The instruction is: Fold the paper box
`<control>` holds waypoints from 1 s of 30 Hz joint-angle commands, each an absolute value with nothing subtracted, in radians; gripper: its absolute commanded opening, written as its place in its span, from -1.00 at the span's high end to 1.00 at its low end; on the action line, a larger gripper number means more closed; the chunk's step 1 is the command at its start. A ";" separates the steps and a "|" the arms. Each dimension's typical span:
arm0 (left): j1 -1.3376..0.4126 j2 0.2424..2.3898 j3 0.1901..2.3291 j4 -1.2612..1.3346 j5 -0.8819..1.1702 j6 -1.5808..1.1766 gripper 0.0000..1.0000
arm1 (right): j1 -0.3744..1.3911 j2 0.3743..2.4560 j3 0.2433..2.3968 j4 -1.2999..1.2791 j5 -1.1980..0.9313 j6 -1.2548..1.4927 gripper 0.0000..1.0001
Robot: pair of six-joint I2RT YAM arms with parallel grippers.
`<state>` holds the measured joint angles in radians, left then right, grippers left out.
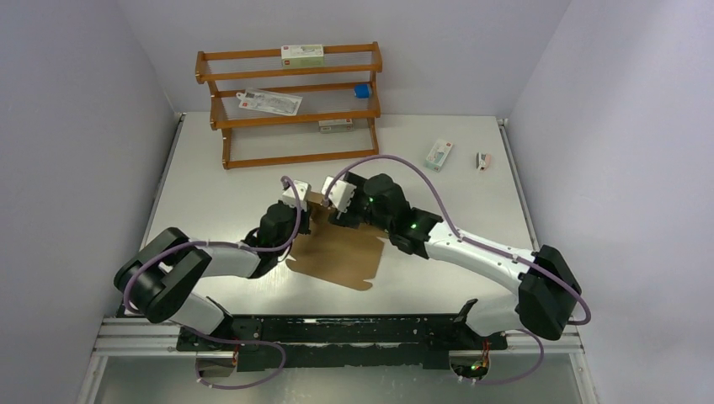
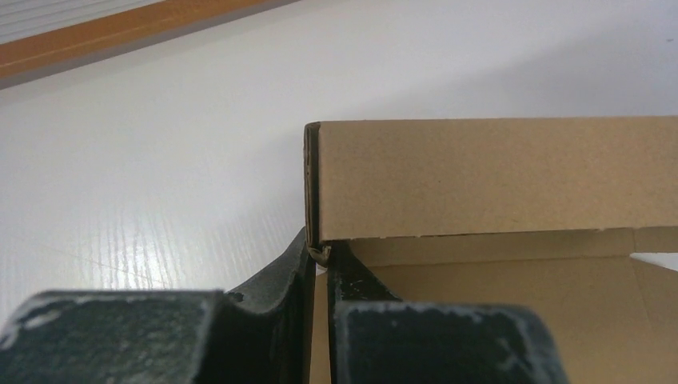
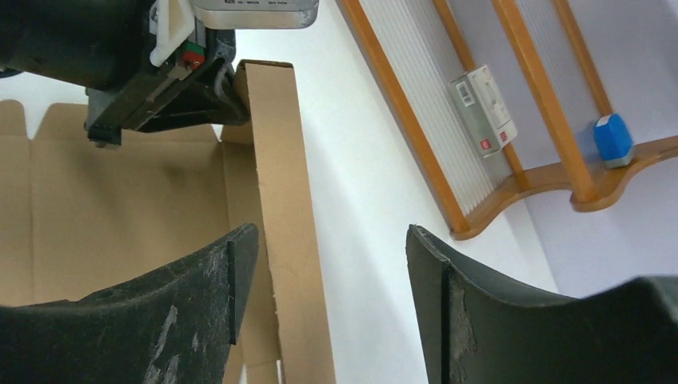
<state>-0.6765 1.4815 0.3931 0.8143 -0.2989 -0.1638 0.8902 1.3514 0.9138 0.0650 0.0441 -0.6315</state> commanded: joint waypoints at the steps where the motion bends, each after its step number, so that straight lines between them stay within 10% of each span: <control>1: -0.669 1.492 0.455 0.741 -0.229 -0.136 0.90 | 0.866 1.342 0.956 0.012 0.037 -0.524 -0.45; 30: -0.671 1.569 0.496 0.717 -0.266 -0.140 0.90 | 0.712 1.625 1.138 -0.142 -0.257 -0.083 -0.30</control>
